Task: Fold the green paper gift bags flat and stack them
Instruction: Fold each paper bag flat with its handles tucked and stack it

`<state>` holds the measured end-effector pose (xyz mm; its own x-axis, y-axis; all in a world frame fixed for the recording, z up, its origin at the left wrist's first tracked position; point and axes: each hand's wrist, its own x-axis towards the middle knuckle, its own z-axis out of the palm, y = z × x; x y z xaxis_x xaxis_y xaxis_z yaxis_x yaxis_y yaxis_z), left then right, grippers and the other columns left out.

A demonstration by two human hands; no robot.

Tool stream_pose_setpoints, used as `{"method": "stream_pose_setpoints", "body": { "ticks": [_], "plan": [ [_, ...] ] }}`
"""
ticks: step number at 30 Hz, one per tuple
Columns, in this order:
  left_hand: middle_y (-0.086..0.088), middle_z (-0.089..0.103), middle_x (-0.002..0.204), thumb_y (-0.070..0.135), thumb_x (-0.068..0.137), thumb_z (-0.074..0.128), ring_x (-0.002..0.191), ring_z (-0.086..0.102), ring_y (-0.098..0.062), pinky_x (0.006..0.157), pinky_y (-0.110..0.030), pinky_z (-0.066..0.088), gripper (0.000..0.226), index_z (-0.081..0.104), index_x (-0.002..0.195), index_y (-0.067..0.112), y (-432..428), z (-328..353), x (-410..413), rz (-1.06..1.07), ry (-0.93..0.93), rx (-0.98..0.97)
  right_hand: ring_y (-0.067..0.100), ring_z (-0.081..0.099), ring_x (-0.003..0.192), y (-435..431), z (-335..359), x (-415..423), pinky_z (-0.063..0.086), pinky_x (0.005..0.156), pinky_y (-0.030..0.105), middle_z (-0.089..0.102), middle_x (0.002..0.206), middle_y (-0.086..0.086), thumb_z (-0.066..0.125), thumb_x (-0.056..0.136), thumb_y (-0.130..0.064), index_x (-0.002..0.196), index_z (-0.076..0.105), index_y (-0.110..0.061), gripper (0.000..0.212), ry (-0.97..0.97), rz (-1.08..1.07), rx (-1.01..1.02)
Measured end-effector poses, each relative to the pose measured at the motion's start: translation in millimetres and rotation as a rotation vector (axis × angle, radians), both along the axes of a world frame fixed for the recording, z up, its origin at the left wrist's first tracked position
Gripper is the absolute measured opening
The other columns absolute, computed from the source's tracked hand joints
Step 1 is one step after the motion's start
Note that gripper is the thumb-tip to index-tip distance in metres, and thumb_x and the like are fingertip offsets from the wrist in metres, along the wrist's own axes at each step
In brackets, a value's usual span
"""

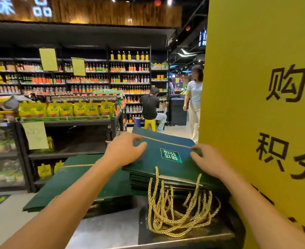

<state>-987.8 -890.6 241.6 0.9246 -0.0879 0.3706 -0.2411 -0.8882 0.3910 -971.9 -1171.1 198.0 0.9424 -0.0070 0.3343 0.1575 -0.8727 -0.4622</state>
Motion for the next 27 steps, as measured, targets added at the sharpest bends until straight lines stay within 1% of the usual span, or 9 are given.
{"method": "stream_pose_setpoints", "body": {
  "ticks": [3, 6, 7, 9, 10, 13, 14, 20, 27],
  "plan": [
    [-0.002, 0.04, 0.159, 0.055, 0.1, 0.049, 0.145, 0.039, -0.024, 0.116, -0.044, 0.037, 0.05, 0.058, 0.142, 0.029, -12.7, 16.9, 16.5, -0.144, -0.033, 0.207, 0.023, 0.048, 0.137, 4.1, 3.4, 8.5, 0.037, 0.11, 0.033, 0.052, 0.15, 0.004, 0.05, 0.103, -0.044, 0.145, 0.054, -0.016, 0.05, 0.044, 0.061, -0.011],
    [-0.004, 0.02, 0.168, 0.061, 0.1, 0.044, 0.155, 0.018, -0.026, 0.125, -0.048, 0.019, 0.06, 0.042, 0.153, 0.033, -23.8, 20.4, 42.2, -0.279, 0.082, 0.43, 0.022, 0.03, 0.149, 9.6, 3.0, 21.8, 0.025, 0.121, 0.038, 0.035, 0.162, 0.004, 0.039, 0.099, -0.065, 0.154, 0.04, -0.025, 0.068, 0.151, 0.131, -0.072],
    [-0.005, 0.016, 0.169, 0.065, 0.099, 0.041, 0.156, 0.013, -0.028, 0.126, -0.051, 0.014, 0.064, 0.036, 0.155, 0.035, -25.7, 16.2, 50.3, -0.283, 0.124, 0.504, 0.023, 0.023, 0.152, 10.3, 1.1, 25.9, 0.021, 0.124, 0.042, 0.029, 0.165, 0.005, 0.032, 0.094, -0.076, 0.157, 0.034, -0.029, 0.078, 0.2, 0.135, -0.099],
    [-0.005, 0.012, 0.17, 0.073, 0.096, 0.032, 0.156, 0.009, -0.032, 0.126, -0.053, 0.008, 0.071, 0.025, 0.158, 0.04, -28.3, 1.0, 61.9, -0.274, 0.191, 0.595, 0.023, 0.015, 0.155, 9.1, -8.3, 34.0, 0.015, 0.125, 0.048, 0.02, 0.168, 0.005, 0.016, 0.073, -0.098, 0.159, 0.024, -0.034, 0.107, 0.257, 0.135, -0.13],
    [-0.004, 0.011, 0.17, 0.077, 0.094, 0.027, 0.156, 0.008, -0.032, 0.126, -0.053, 0.006, 0.075, 0.021, 0.159, 0.041, -28.9, -8.7, 65.2, -0.271, 0.207, 0.616, 0.023, 0.011, 0.155, 8.3, -15.3, 37.0, 0.012, 0.126, 0.049, 0.016, 0.169, 0.003, 0.013, 0.069, -0.099, 0.16, 0.02, -0.036, 0.111, 0.279, 0.131, -0.145],
    [0.0, 0.006, 0.171, 0.078, 0.095, 0.02, 0.157, 0.001, -0.029, 0.126, -0.051, -0.002, 0.074, 0.013, 0.16, 0.043, -32.0, -33.8, 66.6, -0.252, 0.209, 0.663, 0.023, -0.003, 0.157, 7.7, -37.8, 39.7, 0.002, 0.126, 0.046, 0.001, 0.171, 0.001, 0.022, 0.089, -0.082, 0.161, 0.011, -0.039, 0.084, 0.282, 0.104, -0.184],
    [0.001, 0.004, 0.171, 0.076, 0.096, 0.02, 0.157, -0.001, -0.029, 0.126, -0.05, -0.004, 0.072, 0.011, 0.16, 0.044, -32.4, -39.8, 66.3, -0.243, 0.205, 0.661, 0.023, -0.005, 0.157, 7.1, -44.1, 40.8, 0.001, 0.125, 0.046, -0.001, 0.171, 0.001, 0.022, 0.091, -0.08, 0.161, 0.009, -0.041, 0.081, 0.267, 0.1, -0.196],
    [0.003, 0.001, 0.171, 0.075, 0.096, 0.021, 0.157, -0.006, -0.027, 0.126, -0.049, -0.008, 0.071, 0.01, 0.159, 0.046, -31.1, -56.0, 66.0, -0.217, 0.19, 0.631, 0.021, -0.006, 0.157, 4.6, -63.5, 49.3, 0.0, 0.126, 0.047, -0.002, 0.171, -0.001, 0.015, 0.081, -0.086, 0.159, 0.006, -0.044, 0.09, 0.238, 0.095, -0.229],
    [0.004, 0.0, 0.171, 0.075, 0.096, 0.022, 0.157, -0.007, -0.024, 0.126, -0.048, -0.009, 0.07, 0.01, 0.159, 0.047, -29.2, -65.4, 68.3, -0.218, 0.197, 0.596, 0.02, -0.006, 0.157, 6.1, -64.9, 49.3, -0.001, 0.127, 0.046, -0.003, 0.17, -0.003, 0.009, 0.076, -0.088, 0.159, 0.004, -0.045, 0.094, 0.249, 0.083, -0.267]
  ]
}}
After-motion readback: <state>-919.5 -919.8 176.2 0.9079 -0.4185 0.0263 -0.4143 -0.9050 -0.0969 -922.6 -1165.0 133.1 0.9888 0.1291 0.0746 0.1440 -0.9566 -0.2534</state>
